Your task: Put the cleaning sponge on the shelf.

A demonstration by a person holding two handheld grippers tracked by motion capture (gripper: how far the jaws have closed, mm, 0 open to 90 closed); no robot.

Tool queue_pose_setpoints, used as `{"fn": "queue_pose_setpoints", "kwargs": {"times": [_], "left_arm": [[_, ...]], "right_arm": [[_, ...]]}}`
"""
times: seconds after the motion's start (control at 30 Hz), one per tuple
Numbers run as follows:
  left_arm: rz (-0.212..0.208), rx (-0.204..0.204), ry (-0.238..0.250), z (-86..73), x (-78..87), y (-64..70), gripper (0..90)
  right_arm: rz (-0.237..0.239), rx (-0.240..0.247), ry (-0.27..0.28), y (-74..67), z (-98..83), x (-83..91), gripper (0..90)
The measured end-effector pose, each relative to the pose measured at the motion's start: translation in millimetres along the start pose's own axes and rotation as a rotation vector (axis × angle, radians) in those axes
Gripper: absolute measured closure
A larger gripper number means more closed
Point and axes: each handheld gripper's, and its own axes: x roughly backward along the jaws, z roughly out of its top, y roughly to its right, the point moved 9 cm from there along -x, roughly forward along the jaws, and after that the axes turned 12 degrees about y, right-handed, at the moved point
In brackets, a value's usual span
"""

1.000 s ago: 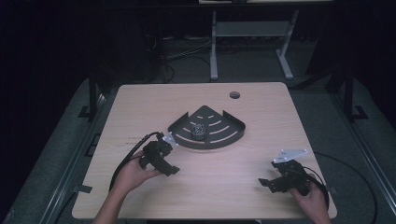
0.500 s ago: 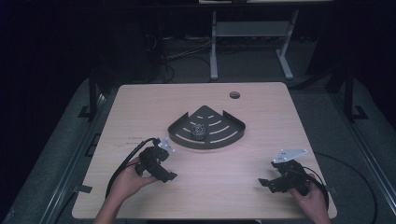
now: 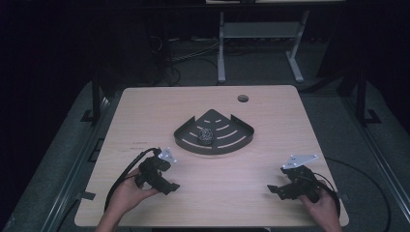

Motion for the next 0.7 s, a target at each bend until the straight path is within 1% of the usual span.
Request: {"fn": "queue_pose_setpoints", "kwargs": {"times": [0.2, 0.27, 0.33, 0.37, 0.5, 0.6, 0.7], "left_arm": [[0.001, -0.006, -0.005, -7.6, 3.4, 4.9, 20.5], [0.006, 0.007, 0.004, -11.1, 4.9, 6.2, 20.5], [0.006, 0.001, 0.0, -13.8, 6.6, 6.9, 20.5], [0.007, 0.006, 0.004, -14.7, 7.1, 7.8, 20.5], [0.01, 0.005, 0.006, -18.6, 9.3, 9.7, 20.5], [0.01, 0.012, 0.013, -24.4, 12.1, 14.2, 20.4], [0.01, 0.008, 0.015, -27.4, 12.9, 17.1, 20.4]], "right_arm": [[-0.004, -0.005, 0.002, 0.6, -0.2, 0.8, 14.2], [-0.005, -0.006, 0.002, 0.9, -0.2, 0.9, 14.2], [-0.004, -0.006, 0.001, 0.4, 0.0, 0.7, 14.2], [-0.004, -0.006, -0.003, 0.2, -0.2, 0.6, 14.2], [-0.003, -0.001, -0.002, -0.6, 0.0, 0.1, 14.2], [-0.004, -0.001, 0.002, -1.0, 0.0, 1.0, 14.2], [-0.005, -0.001, 0.003, -0.9, -0.1, 1.1, 14.2]]}}
